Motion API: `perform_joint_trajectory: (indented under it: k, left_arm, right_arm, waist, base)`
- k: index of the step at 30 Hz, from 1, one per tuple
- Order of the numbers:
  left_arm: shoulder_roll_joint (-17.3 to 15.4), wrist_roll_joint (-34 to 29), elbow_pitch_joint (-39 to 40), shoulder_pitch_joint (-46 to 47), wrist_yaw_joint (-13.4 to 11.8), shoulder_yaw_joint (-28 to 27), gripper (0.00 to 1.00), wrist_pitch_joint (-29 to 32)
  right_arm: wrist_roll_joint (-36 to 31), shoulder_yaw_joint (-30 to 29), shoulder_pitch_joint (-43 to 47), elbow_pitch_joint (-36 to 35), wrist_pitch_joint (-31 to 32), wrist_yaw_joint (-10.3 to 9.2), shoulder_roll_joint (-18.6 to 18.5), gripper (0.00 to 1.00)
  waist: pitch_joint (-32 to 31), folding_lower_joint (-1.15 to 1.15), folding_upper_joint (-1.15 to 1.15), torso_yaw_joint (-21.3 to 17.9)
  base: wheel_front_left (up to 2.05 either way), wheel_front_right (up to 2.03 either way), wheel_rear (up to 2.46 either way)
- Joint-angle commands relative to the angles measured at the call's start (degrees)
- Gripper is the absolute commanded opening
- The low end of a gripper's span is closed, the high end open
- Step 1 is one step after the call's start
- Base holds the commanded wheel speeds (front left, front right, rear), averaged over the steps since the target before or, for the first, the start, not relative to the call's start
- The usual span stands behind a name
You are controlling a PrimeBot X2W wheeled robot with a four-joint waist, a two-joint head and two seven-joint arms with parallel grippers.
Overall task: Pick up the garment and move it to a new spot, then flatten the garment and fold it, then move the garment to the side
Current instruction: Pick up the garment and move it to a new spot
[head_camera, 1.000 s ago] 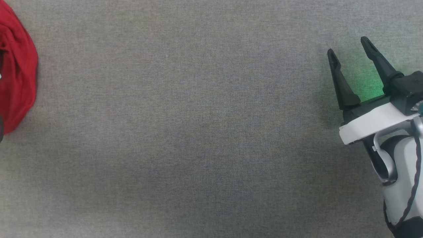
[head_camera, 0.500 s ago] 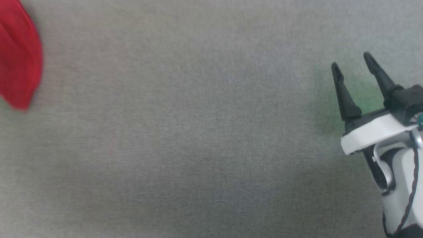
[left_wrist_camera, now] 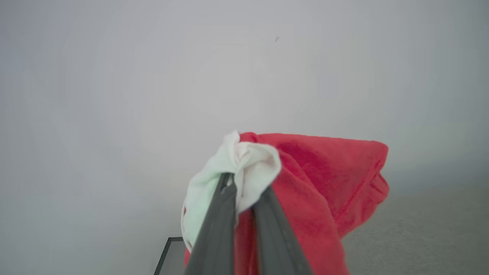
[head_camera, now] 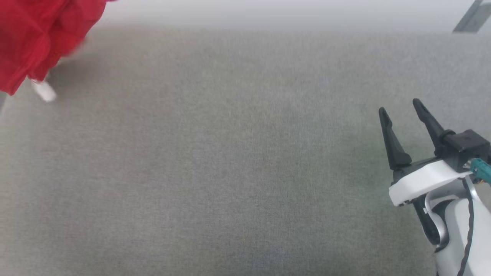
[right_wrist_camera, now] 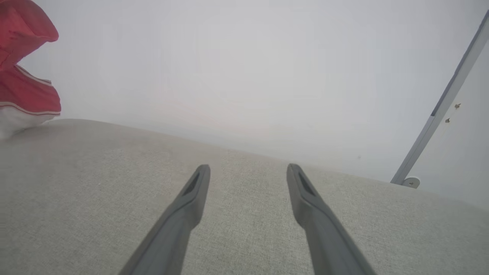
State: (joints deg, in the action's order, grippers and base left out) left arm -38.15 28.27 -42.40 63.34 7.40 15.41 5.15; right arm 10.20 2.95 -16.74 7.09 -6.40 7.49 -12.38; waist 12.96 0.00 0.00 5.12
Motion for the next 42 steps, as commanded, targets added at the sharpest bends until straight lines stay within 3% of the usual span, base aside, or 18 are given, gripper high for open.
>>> perform_joint_trajectory:
  k: [1,6,18,24,32,42]
  left_arm:
    - [-0.42,0.48,1.65,-1.02,0.08,0.21,0.0,0.89]
    - [-2.07,2.06,14.04,-4.64,-1.41,0.63,0.0,7.5]
    - [-5.84,3.45,47.05,-16.58,-10.96,0.6,0.0,23.59]
    - [-4.63,3.48,56.86,-20.25,-14.03,3.69,0.0,29.55]
    - [0.23,4.5,58.28,-25.11,-14.57,11.35,0.0,33.69]
    - [6.44,7.2,42.53,-30.36,-11.78,18.59,0.0,33.05]
  right_arm:
    - [0.3,-0.15,0.54,-0.02,-0.24,-0.01,0.29,1.0]
    - [0.48,-0.42,1.4,0.09,-0.72,-0.01,0.71,1.0]
    - [0.13,-2.73,1.93,-0.62,-1.4,-0.01,1.35,1.0]
    - [-0.3,-4.46,2.16,-1.03,-1.86,0.0,2.36,1.0]
    - [-0.29,-4.55,1.91,0.85,-3.52,0.0,4.63,1.0]
    - [0.83,-2.55,-0.61,6.52,-6.48,0.0,6.33,1.0]
  waist:
    - [-2.09,0.0,0.0,0.52]
    - [-4.19,0.0,0.0,-0.32]
    - [-5.01,0.0,0.0,-7.91]
    - [-3.32,0.0,0.0,-13.0]
    - [-0.04,0.0,0.0,-18.89]
    - [2.97,0.0,0.0,-23.06]
  base:
    - [0.0,0.0,0.0]
    - [0.0,0.0,0.0]
    - [0.0,0.0,0.0]
    - [0.0,0.0,0.0]
    - [0.0,0.0,0.0]
    - [0.0,0.0,0.0]
